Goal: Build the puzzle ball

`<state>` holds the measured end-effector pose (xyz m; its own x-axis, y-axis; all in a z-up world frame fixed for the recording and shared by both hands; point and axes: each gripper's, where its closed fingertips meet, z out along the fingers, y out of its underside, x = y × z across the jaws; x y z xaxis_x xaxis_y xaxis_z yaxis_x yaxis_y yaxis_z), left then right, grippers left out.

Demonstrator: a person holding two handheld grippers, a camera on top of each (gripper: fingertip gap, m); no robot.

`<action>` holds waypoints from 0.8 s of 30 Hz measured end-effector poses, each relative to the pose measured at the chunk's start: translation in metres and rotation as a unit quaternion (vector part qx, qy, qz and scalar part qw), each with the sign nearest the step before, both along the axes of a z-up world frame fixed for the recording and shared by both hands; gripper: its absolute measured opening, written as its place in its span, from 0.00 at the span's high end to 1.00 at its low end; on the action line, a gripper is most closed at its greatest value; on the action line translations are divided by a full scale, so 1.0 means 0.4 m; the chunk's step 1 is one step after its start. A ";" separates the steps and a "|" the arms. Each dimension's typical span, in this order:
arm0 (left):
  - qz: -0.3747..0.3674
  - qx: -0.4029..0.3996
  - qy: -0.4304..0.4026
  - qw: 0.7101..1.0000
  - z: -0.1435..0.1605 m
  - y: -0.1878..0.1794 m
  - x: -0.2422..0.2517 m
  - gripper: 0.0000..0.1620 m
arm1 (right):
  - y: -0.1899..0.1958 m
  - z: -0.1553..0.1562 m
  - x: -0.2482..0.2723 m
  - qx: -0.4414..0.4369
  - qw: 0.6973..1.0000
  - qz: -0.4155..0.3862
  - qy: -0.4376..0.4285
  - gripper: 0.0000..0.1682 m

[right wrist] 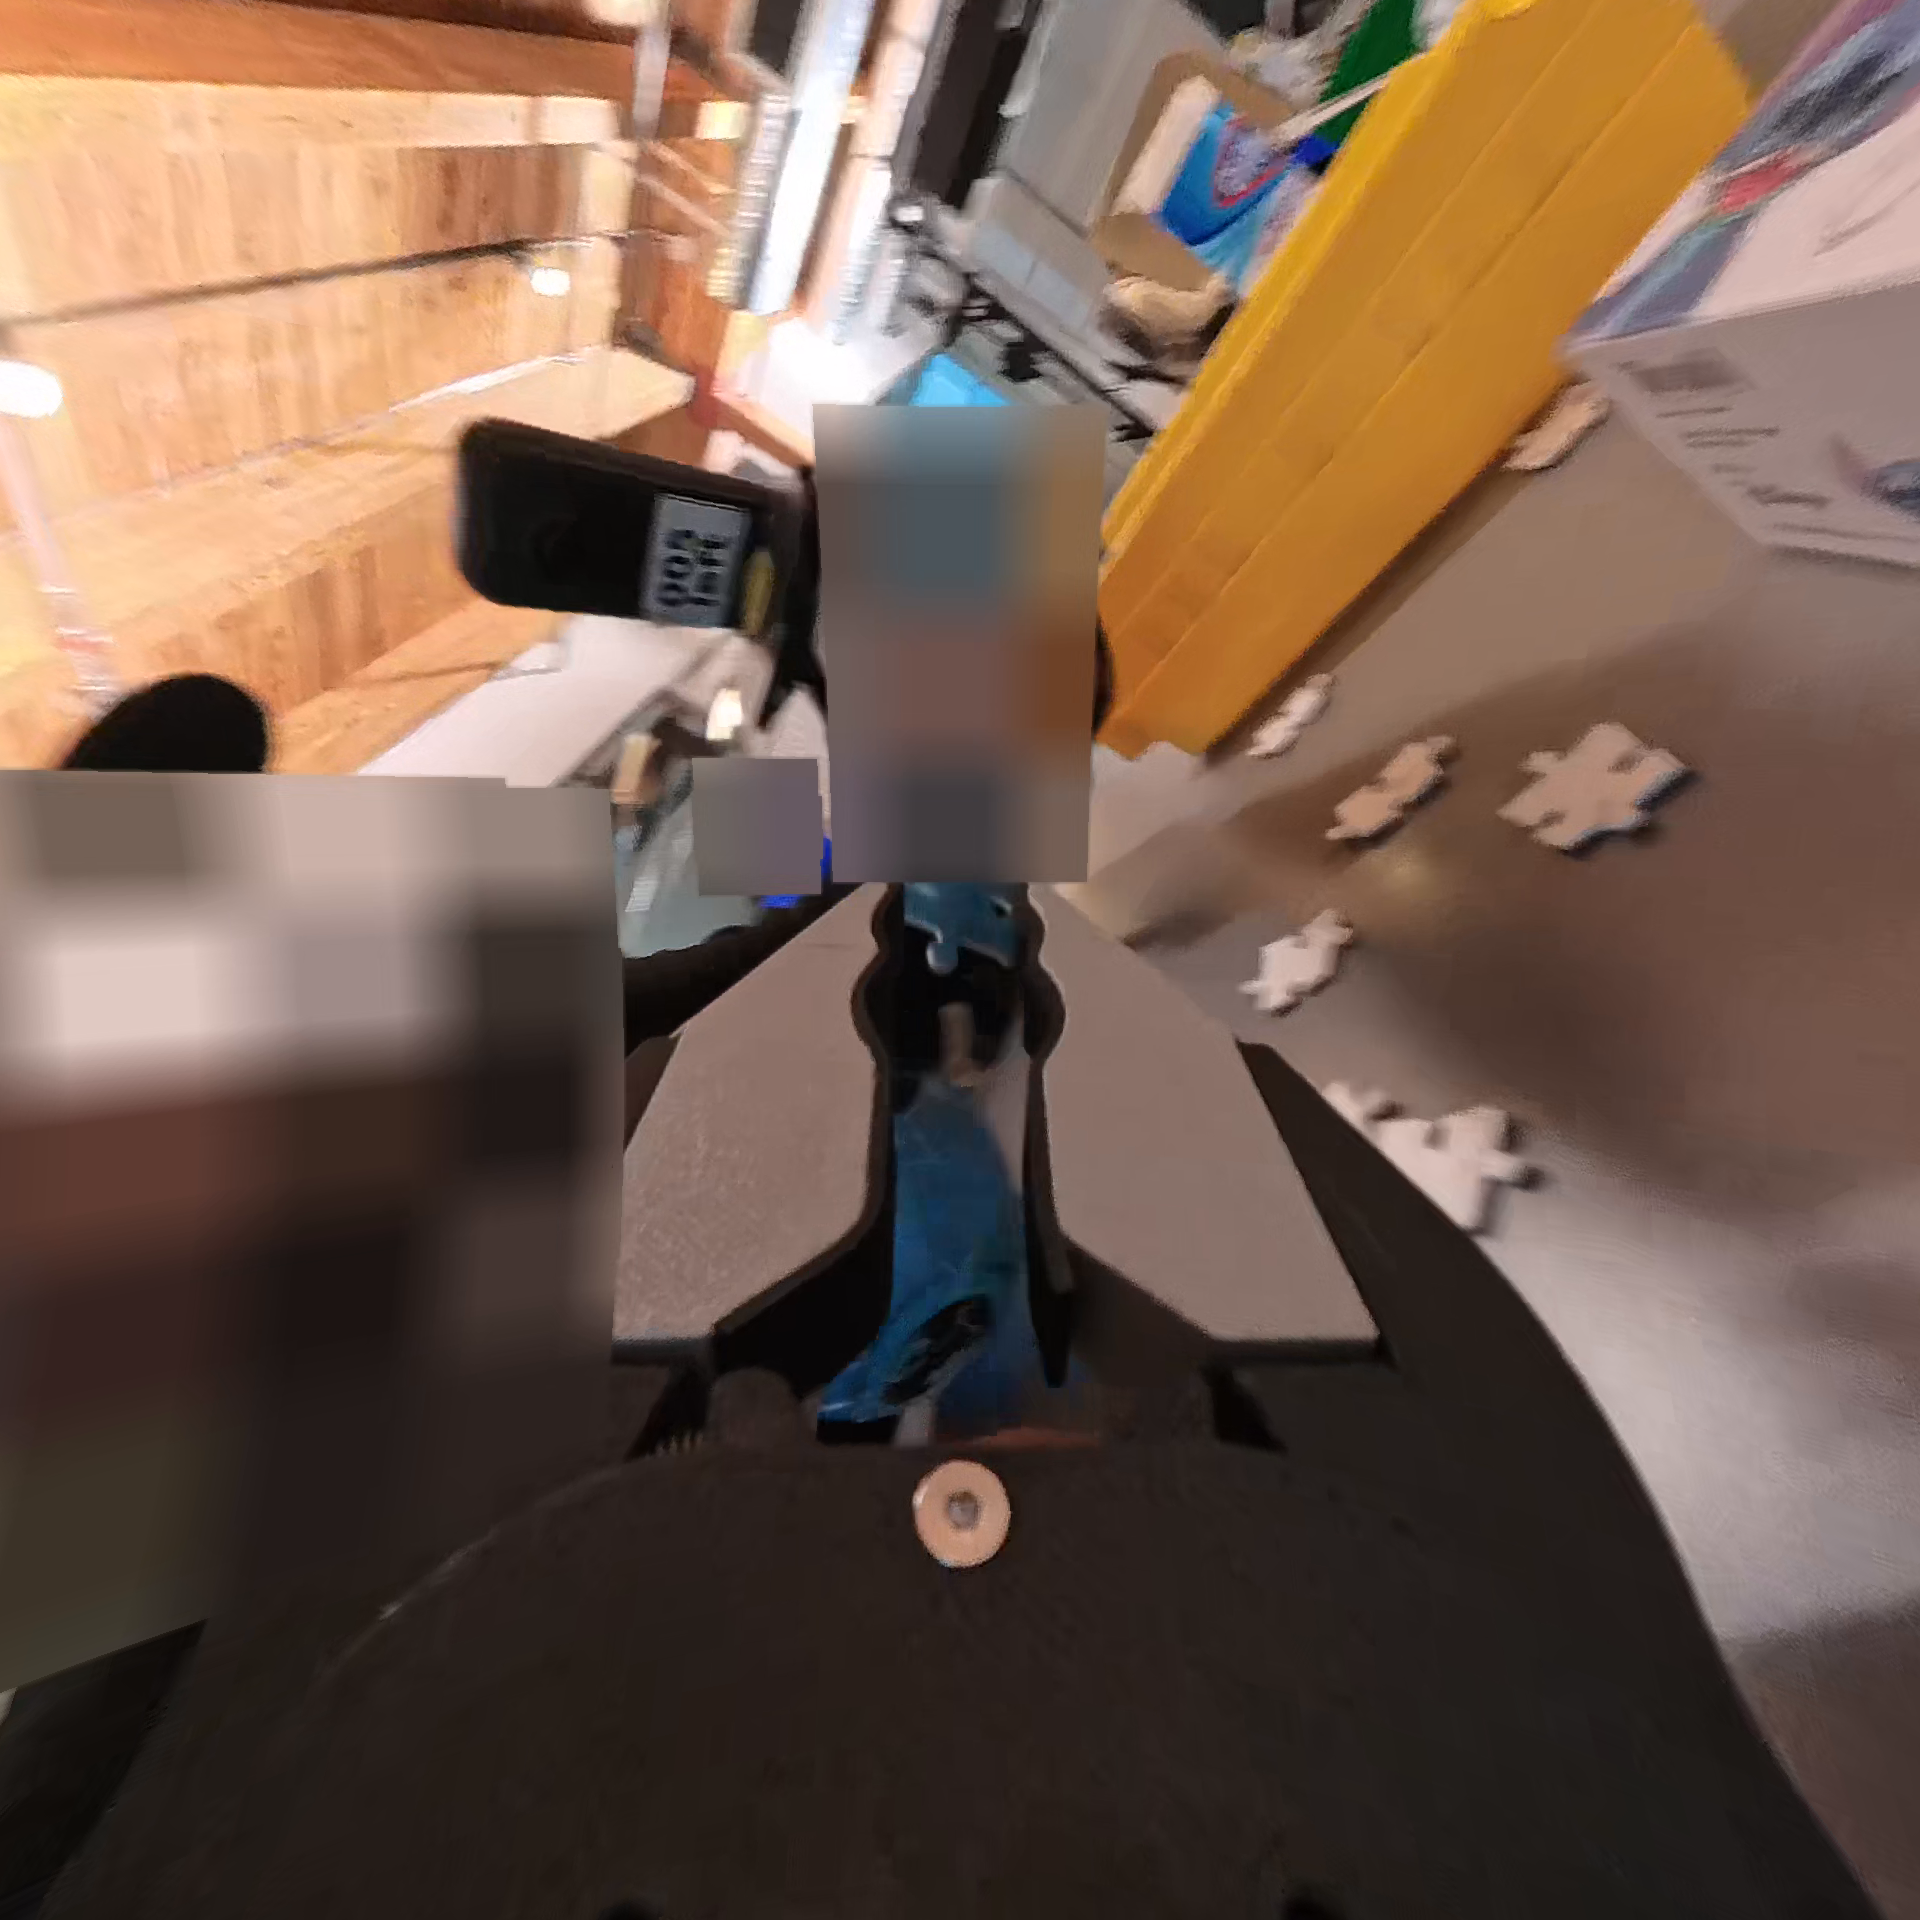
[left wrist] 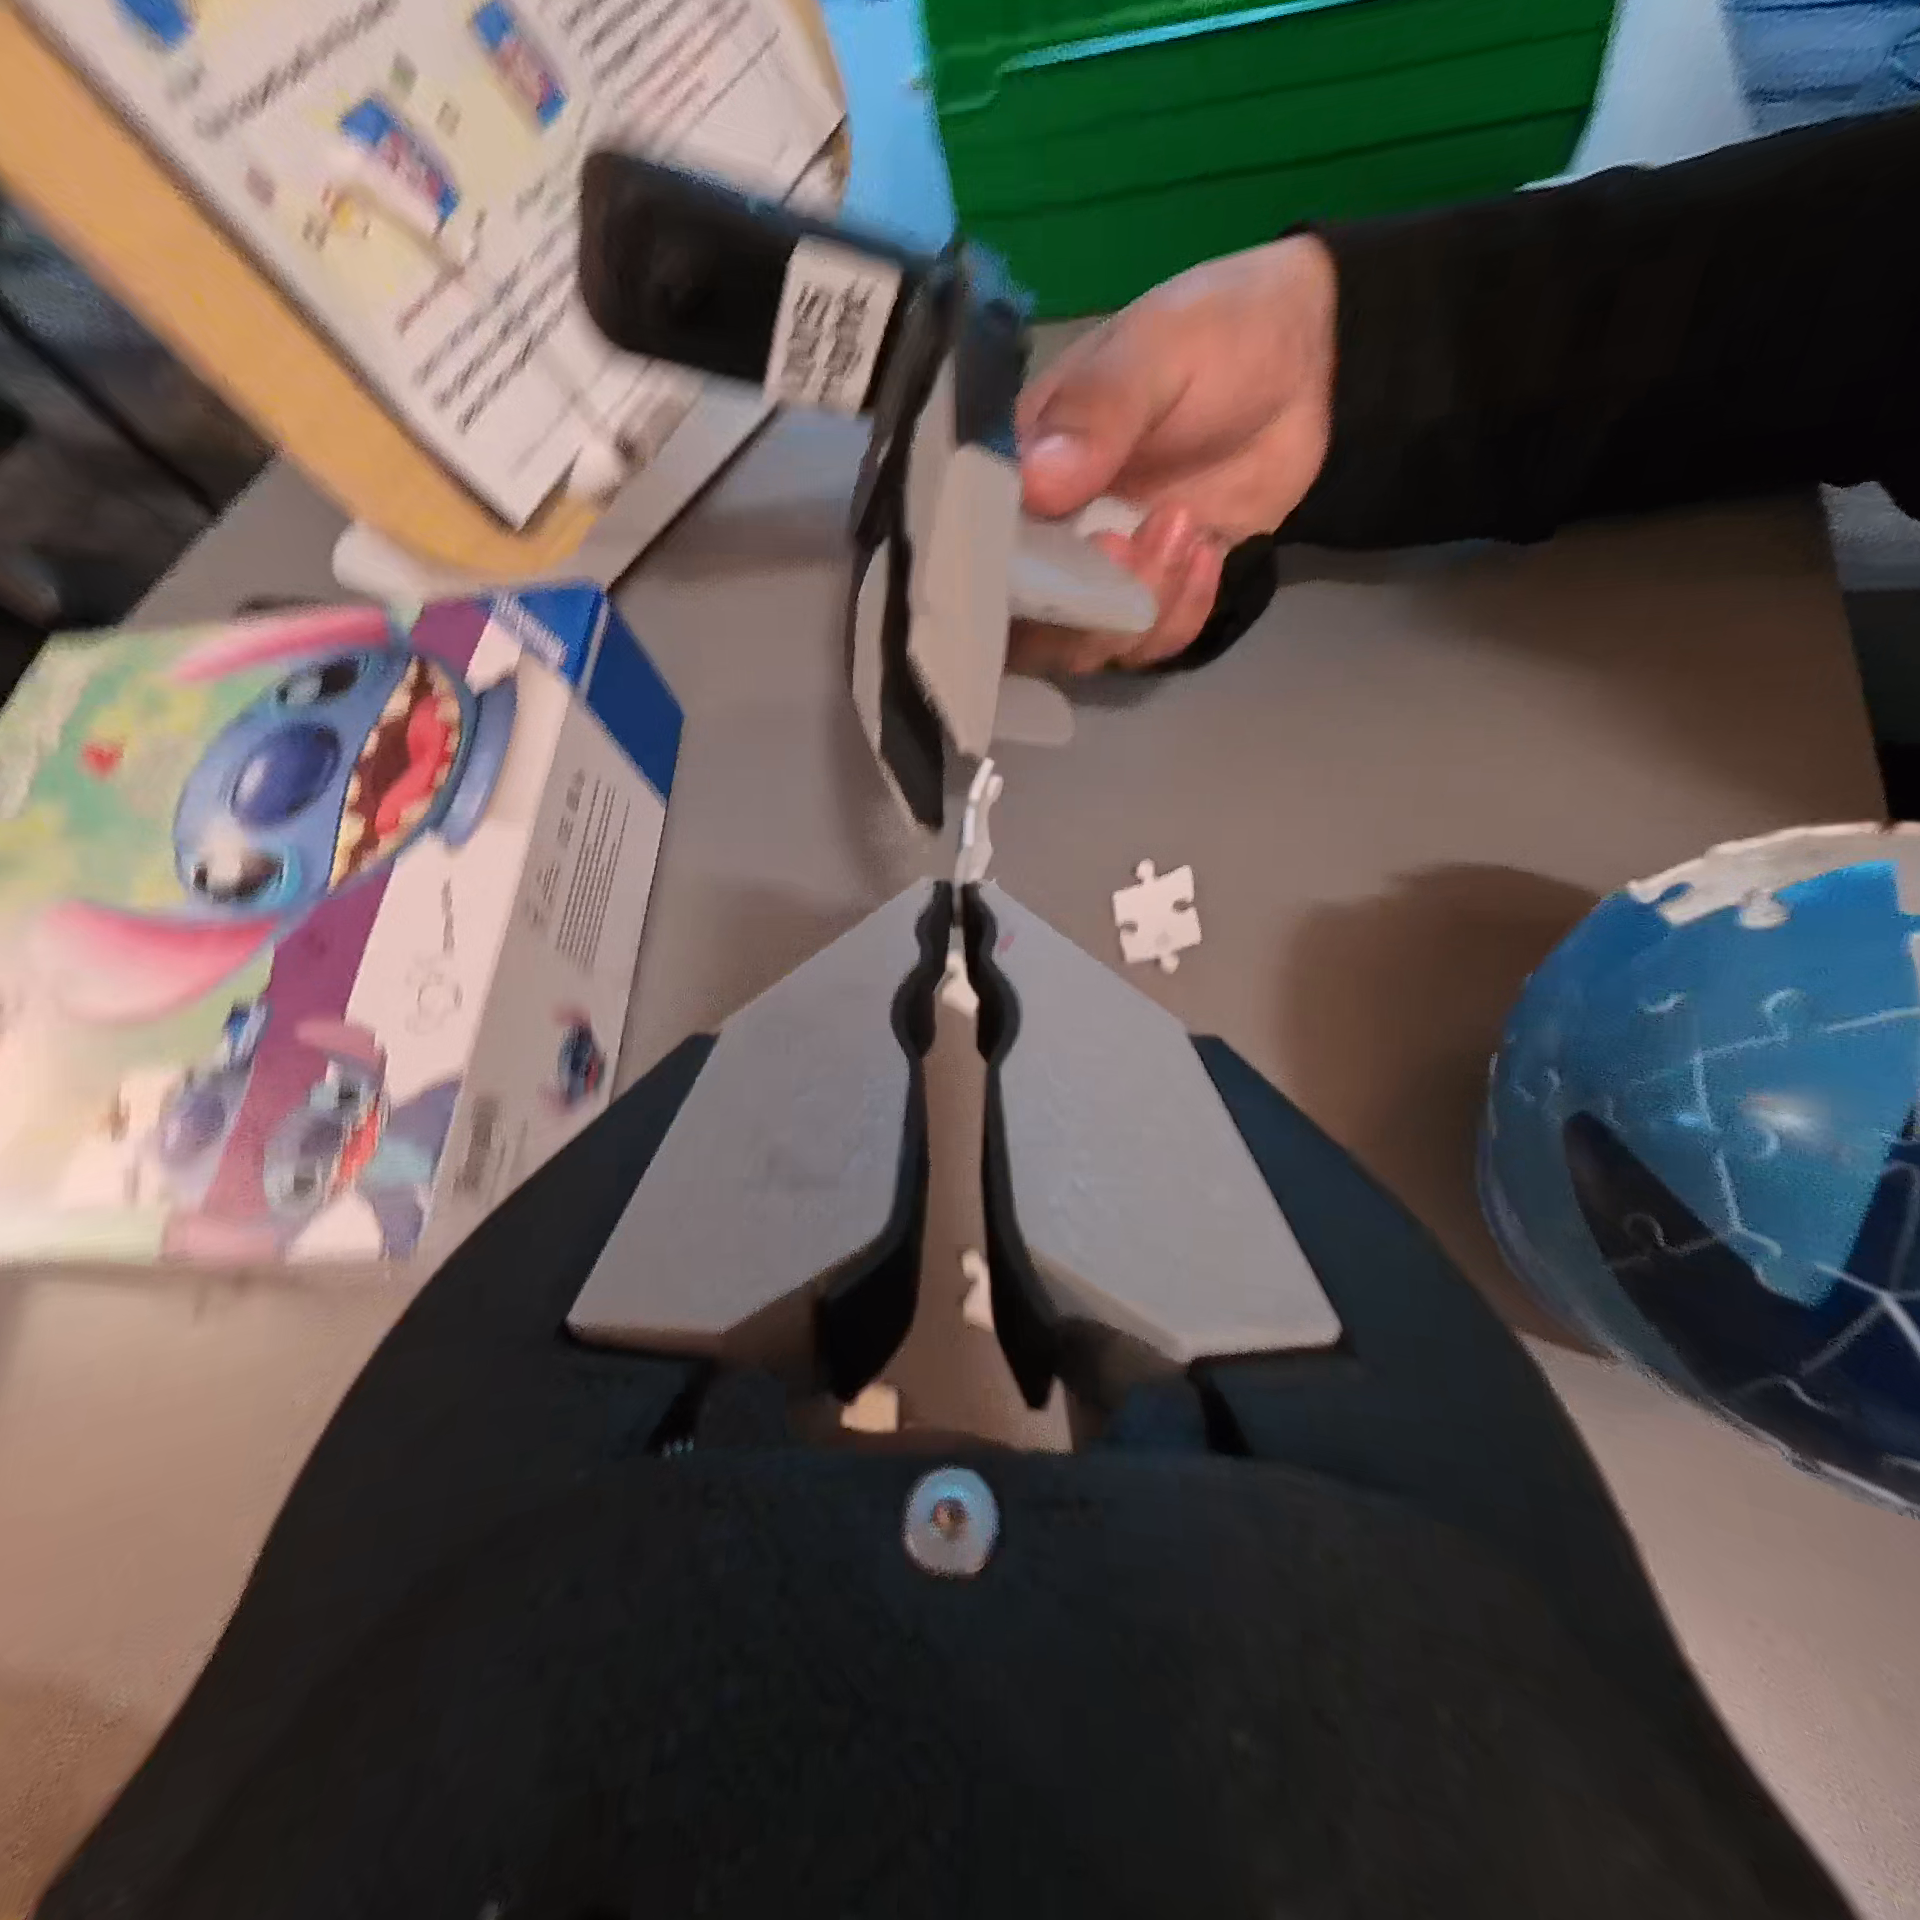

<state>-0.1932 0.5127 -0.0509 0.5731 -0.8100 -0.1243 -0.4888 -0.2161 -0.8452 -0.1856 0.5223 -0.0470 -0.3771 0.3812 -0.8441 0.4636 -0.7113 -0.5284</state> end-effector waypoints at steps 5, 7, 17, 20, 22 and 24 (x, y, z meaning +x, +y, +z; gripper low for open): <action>0.129 -0.042 -0.077 0.988 0.001 -0.007 -0.127 1.00 | 0.019 -0.040 -0.012 0.151 0.987 -0.047 -0.027 0.89; 0.124 -0.034 -0.127 0.983 0.032 -0.020 -0.125 1.00 | 0.003 -0.015 -0.032 0.188 0.981 -0.056 -0.002 0.85; 0.091 -0.060 -0.210 0.972 0.064 -0.060 -0.045 1.00 | -0.069 0.086 -0.066 0.258 0.960 -0.074 0.079 1.00; 0.087 -0.069 -0.230 0.967 0.057 -0.062 -0.042 1.00 | -0.064 0.077 -0.067 0.277 0.955 -0.079 0.069 1.00; 0.087 -0.082 -0.236 0.964 0.043 -0.061 -0.039 0.99 | -0.062 0.070 -0.070 0.295 0.950 -0.085 0.060 1.00; 0.087 -0.089 -0.228 0.966 0.021 -0.058 -0.037 0.99 | -0.060 0.056 -0.072 0.319 0.943 -0.087 0.048 1.00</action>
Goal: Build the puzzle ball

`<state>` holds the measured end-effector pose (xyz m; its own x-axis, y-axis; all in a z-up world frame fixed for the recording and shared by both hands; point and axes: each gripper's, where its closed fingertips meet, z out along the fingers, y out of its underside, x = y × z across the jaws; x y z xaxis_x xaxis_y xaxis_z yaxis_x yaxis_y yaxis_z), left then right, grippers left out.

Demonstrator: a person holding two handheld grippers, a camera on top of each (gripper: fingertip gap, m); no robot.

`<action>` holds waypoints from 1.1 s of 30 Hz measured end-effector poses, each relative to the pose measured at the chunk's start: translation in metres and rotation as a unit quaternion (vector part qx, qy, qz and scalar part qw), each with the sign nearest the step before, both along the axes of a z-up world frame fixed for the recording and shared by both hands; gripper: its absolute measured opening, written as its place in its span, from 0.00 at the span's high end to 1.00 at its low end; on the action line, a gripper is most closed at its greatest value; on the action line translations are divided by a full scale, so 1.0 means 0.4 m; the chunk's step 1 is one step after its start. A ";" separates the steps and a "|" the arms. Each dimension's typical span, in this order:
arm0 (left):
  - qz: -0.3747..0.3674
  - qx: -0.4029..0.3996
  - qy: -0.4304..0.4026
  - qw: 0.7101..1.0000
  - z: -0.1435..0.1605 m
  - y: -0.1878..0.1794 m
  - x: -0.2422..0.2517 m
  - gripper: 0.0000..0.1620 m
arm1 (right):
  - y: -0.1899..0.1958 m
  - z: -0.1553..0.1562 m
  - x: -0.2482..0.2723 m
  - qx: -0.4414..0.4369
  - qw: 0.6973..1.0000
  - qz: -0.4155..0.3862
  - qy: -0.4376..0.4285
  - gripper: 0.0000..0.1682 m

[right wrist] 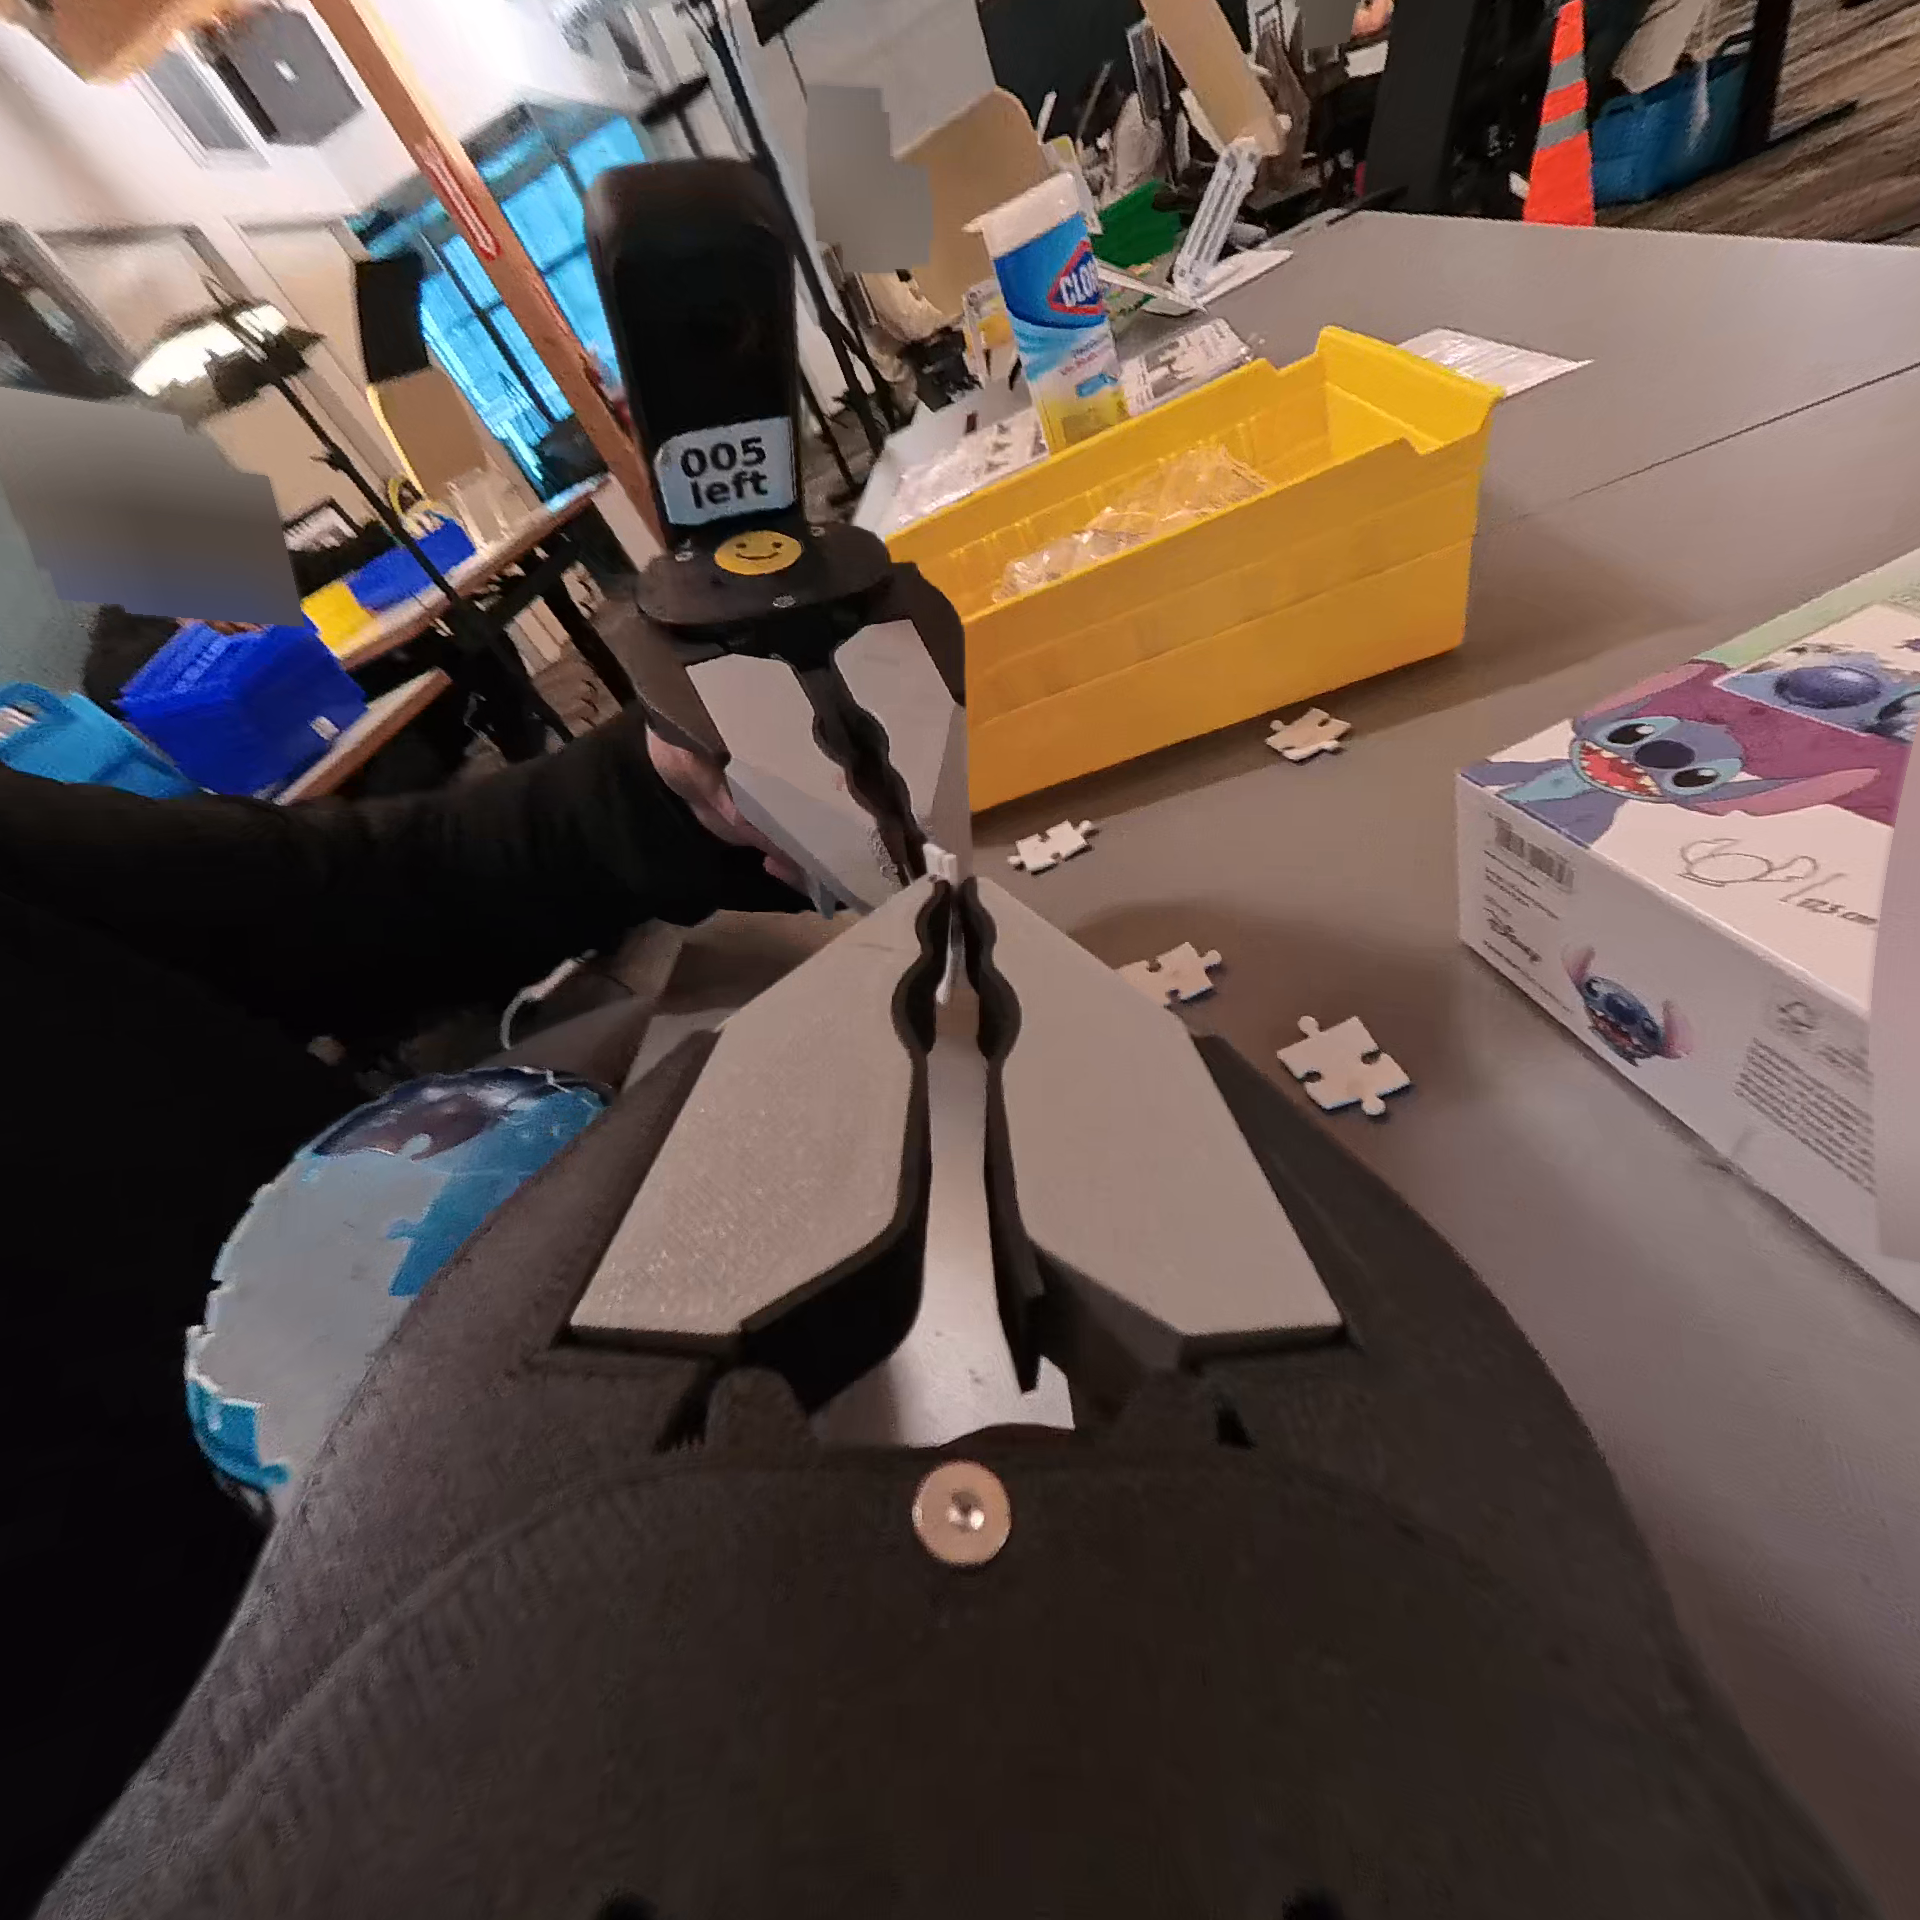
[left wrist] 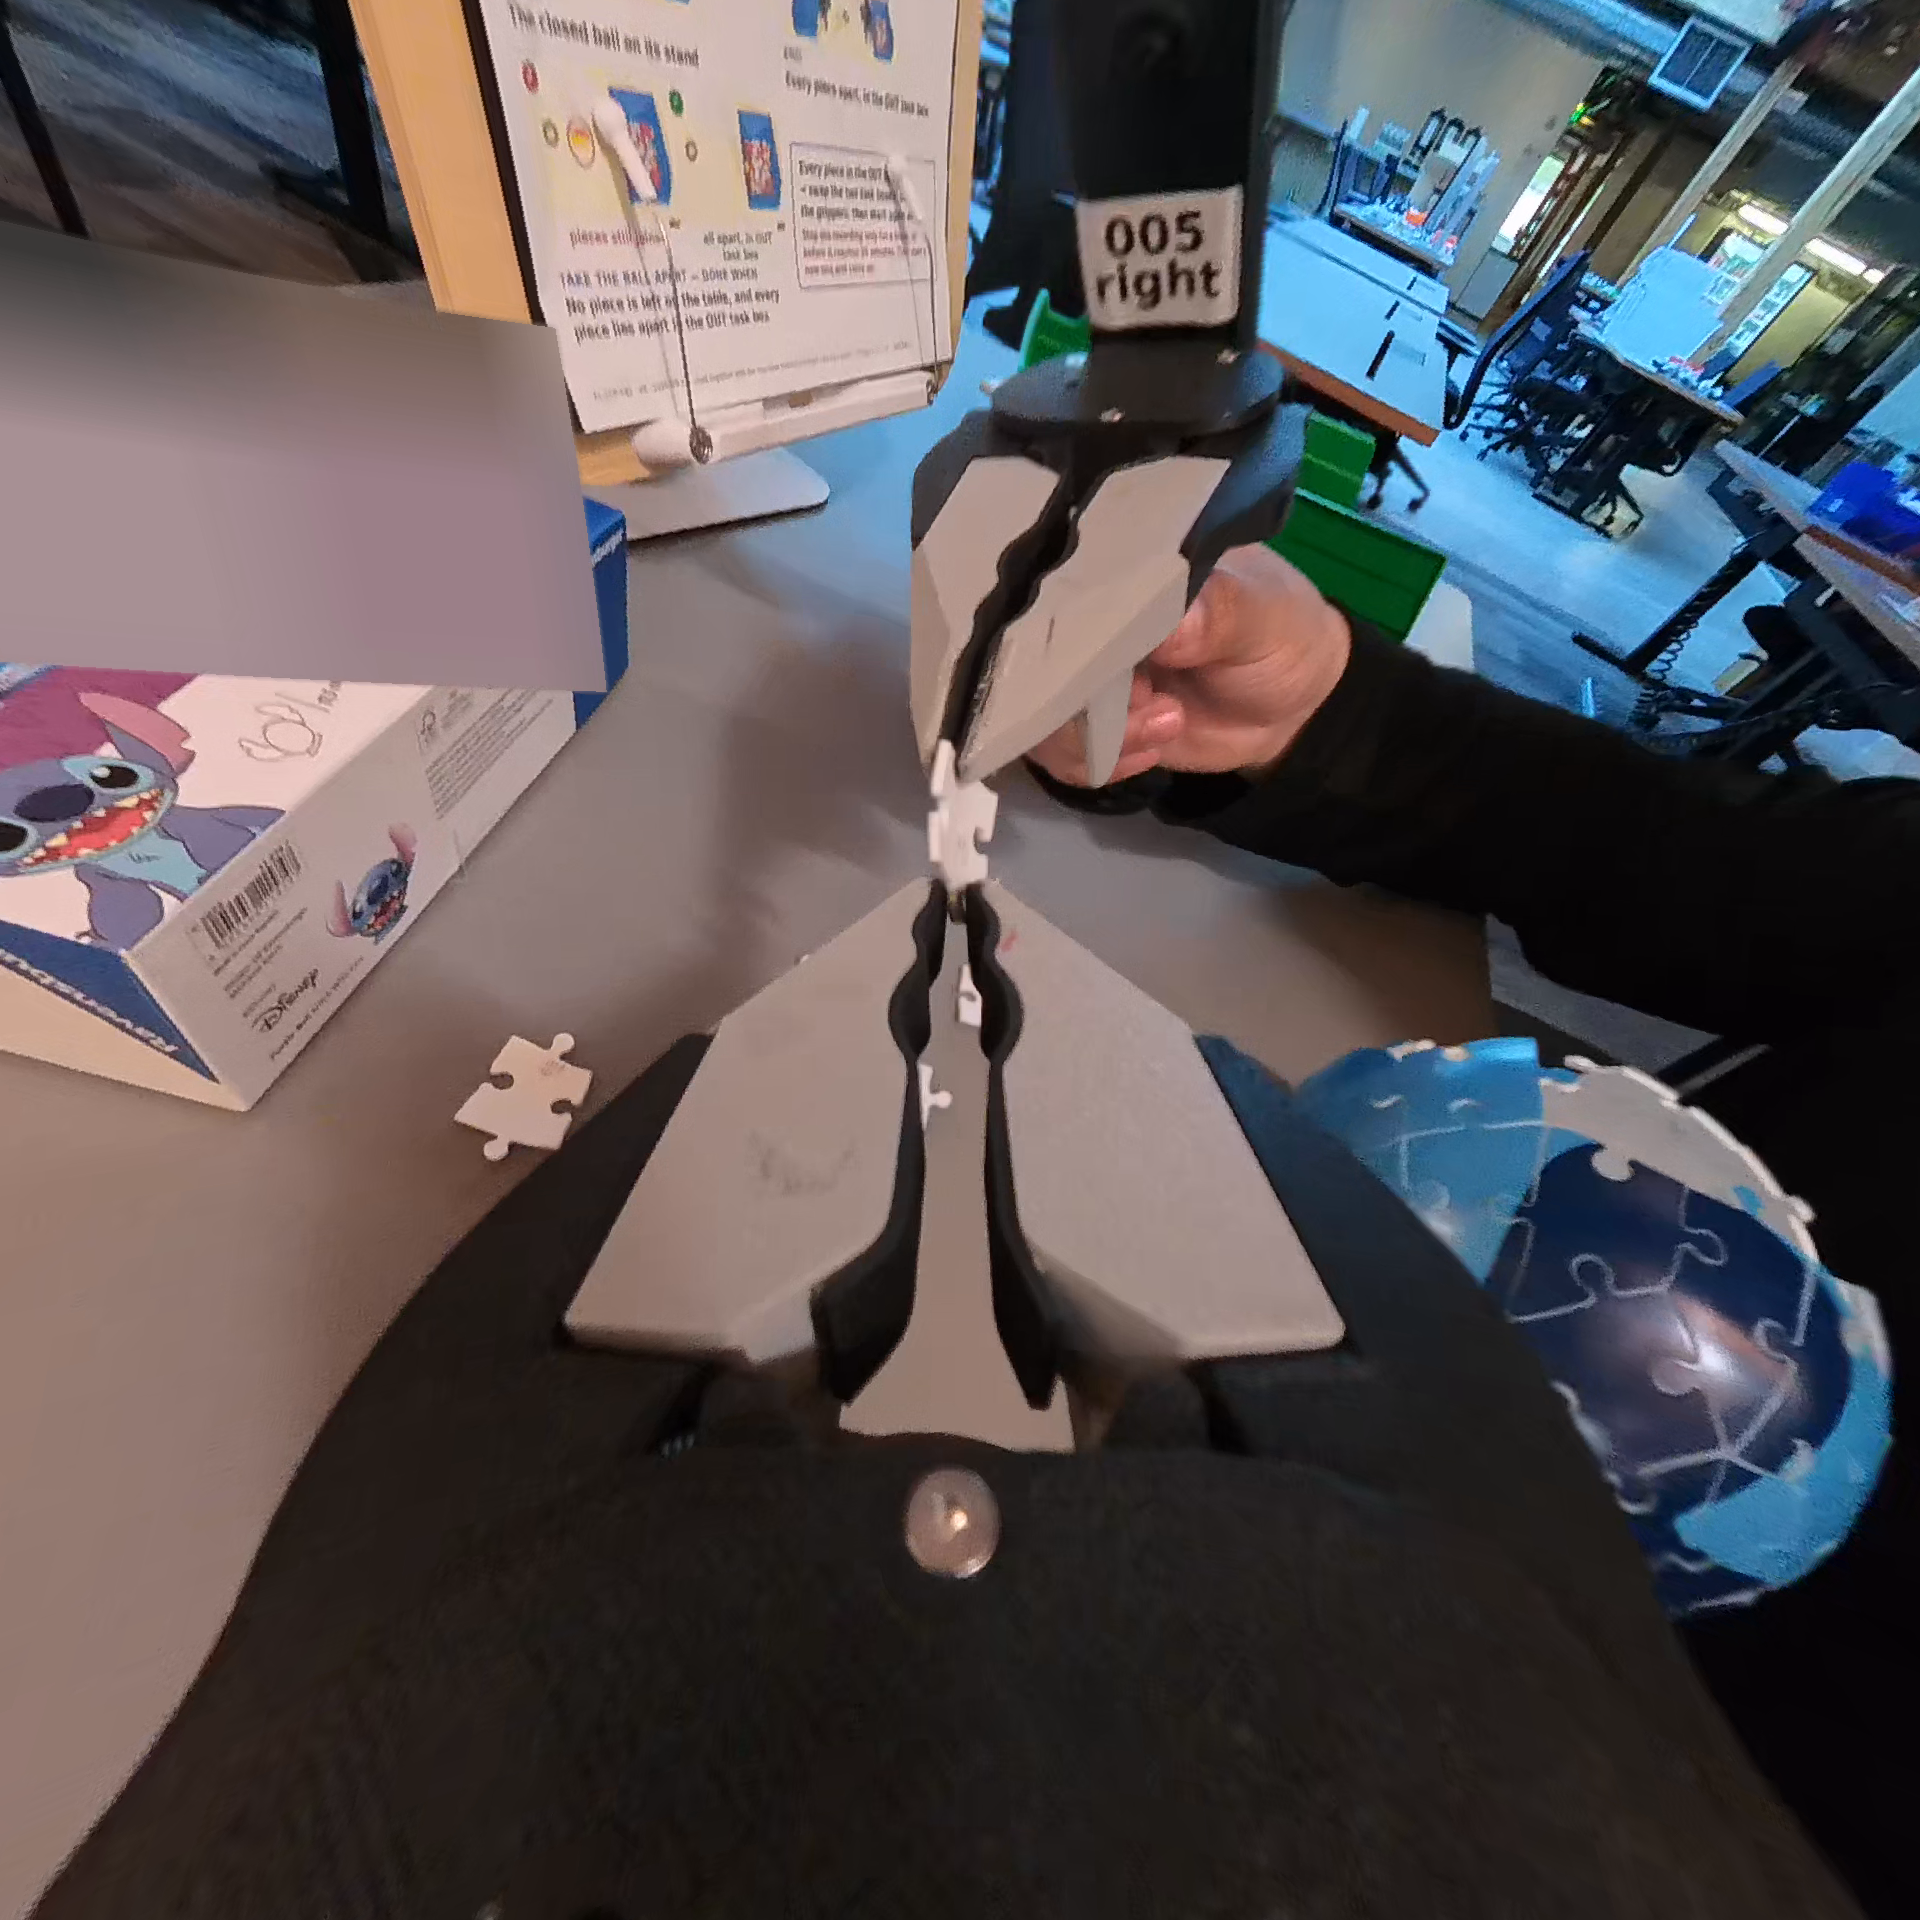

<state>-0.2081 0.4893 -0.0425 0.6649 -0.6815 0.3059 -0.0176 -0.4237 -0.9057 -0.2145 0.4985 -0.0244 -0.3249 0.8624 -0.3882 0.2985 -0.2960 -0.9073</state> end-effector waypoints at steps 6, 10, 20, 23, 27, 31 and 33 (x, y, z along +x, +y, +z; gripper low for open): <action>-0.019 -0.045 0.003 0.999 -0.061 0.002 0.015 0.99 | 0.010 -0.050 -0.005 0.009 0.999 -0.009 -0.042 1.00; -0.017 -0.070 0.049 0.996 -0.126 0.005 0.012 0.98 | 0.030 -0.099 0.001 -0.002 0.996 -0.016 -0.083 1.00; 0.054 -0.048 0.178 0.981 -0.205 -0.050 -0.116 0.82 | 0.087 -0.224 0.153 -0.026 0.978 -0.054 -0.201 1.00; 0.058 -0.050 0.197 0.978 -0.219 -0.084 -0.123 0.79 | 0.104 -0.262 0.195 -0.027 0.971 -0.077 -0.226 1.00; 0.077 -0.042 0.197 0.976 -0.219 -0.119 -0.144 0.72 | 0.109 -0.302 0.224 -0.017 0.966 -0.086 -0.245 1.00; 0.099 -0.027 0.182 0.978 -0.222 -0.159 -0.161 0.69 | 0.134 -0.331 0.237 0.035 0.959 -0.106 -0.260 0.99; 0.112 -0.026 0.179 0.977 -0.235 -0.175 -0.167 0.69 | 0.149 -0.336 0.240 0.052 0.955 -0.121 -0.265 0.99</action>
